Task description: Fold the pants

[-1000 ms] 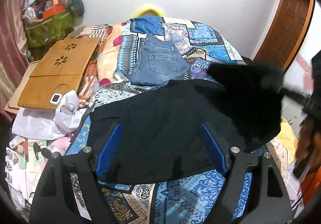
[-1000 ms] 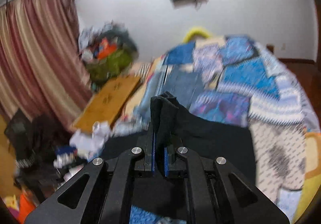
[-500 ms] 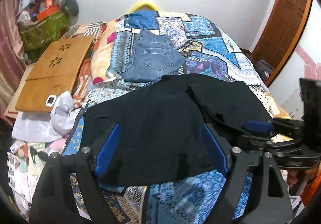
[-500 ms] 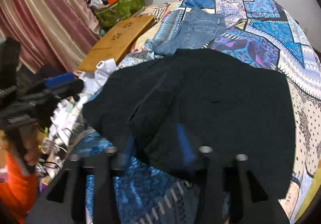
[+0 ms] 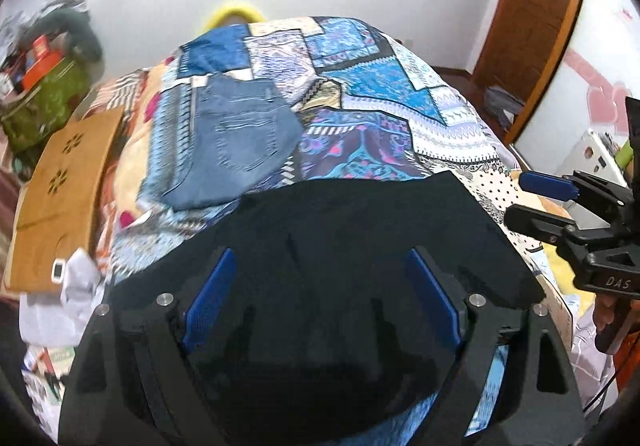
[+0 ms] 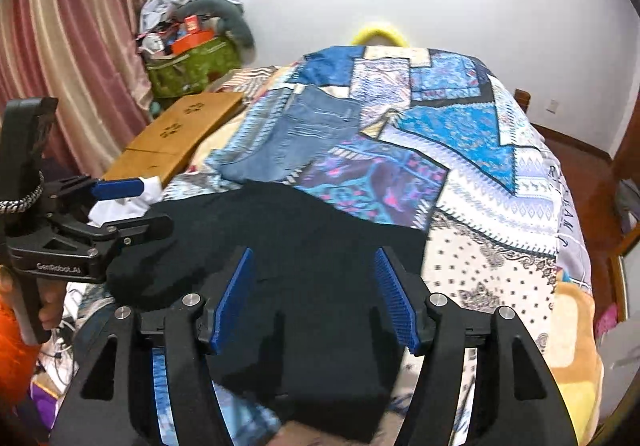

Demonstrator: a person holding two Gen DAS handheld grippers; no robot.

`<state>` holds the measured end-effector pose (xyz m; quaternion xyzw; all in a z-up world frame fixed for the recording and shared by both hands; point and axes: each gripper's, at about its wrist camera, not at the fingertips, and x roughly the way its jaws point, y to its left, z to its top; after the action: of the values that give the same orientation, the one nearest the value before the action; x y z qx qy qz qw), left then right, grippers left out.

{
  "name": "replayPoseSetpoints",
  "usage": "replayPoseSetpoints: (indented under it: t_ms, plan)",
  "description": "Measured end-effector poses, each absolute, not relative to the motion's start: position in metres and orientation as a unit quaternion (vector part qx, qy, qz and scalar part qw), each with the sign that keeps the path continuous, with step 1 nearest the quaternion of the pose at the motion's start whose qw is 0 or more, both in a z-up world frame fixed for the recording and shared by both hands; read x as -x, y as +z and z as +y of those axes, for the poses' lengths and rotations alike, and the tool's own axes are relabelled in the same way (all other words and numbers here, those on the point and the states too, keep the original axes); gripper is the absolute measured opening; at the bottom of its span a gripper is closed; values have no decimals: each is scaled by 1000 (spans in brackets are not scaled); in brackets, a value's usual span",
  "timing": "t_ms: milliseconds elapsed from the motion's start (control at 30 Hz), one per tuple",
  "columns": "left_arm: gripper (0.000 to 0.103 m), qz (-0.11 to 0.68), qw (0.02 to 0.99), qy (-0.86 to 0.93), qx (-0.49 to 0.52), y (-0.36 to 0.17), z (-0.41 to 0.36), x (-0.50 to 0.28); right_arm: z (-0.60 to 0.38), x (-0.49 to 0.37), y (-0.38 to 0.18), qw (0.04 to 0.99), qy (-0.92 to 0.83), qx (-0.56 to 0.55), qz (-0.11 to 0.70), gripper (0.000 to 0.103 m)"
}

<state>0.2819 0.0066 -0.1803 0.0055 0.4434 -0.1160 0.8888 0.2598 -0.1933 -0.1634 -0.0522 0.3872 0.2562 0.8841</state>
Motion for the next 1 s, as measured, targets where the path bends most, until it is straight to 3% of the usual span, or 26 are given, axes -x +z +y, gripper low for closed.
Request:
replayPoseSetpoints:
  t_ms: [433,1000]
  plan:
    - [88,514,844,-114,-99,-257,-40,-331,-201,-302,-240,825,277,52,489,60]
    - [98,502,856,-96,-79,-252,-15,-280,-241,-256,-239,837,236,24,493,64]
